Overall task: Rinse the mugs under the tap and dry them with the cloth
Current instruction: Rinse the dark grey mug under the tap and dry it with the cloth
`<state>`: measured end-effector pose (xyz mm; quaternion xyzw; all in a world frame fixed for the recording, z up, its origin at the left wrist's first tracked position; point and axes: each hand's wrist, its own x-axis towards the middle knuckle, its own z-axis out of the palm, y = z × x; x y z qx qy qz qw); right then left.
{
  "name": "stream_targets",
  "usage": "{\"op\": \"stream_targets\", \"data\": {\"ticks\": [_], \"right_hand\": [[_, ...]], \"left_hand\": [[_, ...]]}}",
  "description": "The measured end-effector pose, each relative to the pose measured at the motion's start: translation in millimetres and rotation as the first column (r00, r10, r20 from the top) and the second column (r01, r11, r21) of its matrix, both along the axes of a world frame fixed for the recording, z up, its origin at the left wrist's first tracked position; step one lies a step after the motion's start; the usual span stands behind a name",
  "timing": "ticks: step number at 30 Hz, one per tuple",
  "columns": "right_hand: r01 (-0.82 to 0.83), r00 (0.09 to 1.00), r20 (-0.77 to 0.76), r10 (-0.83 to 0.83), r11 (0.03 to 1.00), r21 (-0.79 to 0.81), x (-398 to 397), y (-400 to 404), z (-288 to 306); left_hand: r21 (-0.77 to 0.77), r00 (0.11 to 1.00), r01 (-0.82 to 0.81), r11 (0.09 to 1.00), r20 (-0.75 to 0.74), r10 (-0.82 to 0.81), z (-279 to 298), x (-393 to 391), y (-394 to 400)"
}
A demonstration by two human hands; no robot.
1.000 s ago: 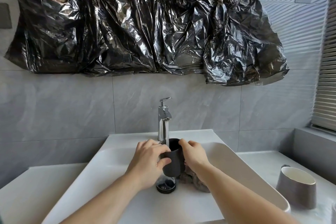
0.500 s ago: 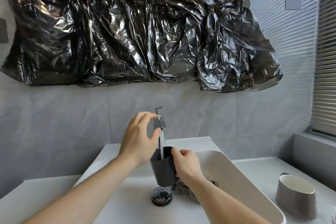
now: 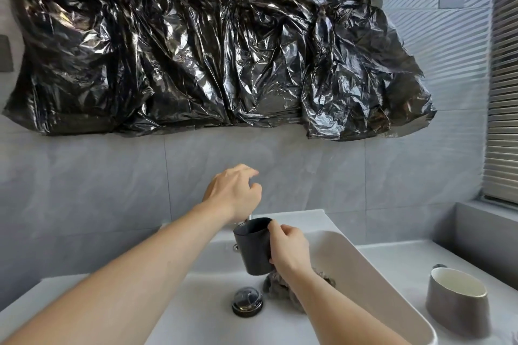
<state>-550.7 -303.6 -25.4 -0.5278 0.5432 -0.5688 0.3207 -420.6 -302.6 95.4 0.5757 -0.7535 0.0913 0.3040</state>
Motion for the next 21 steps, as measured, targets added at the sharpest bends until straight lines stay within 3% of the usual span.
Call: {"op": "stream_targets", "data": {"ticks": [4,6,11,15,21], "right_hand": [[0.034,0.993,-0.108,-0.046,0.993,-0.113,-2.0,-1.4,-2.3],[0.047,0.98,-0.185,-0.078,0.985,-0.166,-2.2,1.5,-1.5],[-0.008,0.914,-0.389,-0.118,0.952,-0.306,-2.5,4.3,-3.1],[-0.13,0.817,-0.567,-0.104,0.925,-0.358,2.2,8.0,-7.4],[-0.338,0.562,-0.822,-0.092,0.881,-0.33,8.7,14.3,-7.7]], "left_hand": [[-0.122,0.989,0.113,0.986,-0.08,-0.123,-29.9,15.1,16.3],[-0.165,0.98,0.092,0.982,-0.158,-0.118,-57.6,34.1,24.3],[-0.038,0.983,-0.027,0.999,-0.181,0.02,-122.1,83.3,24.3],[0.167,0.97,-0.049,0.985,-0.227,0.087,-139.6,97.4,17.7],[0.196,0.962,-0.015,0.981,-0.263,0.067,-142.4,92.3,12.4]]}}
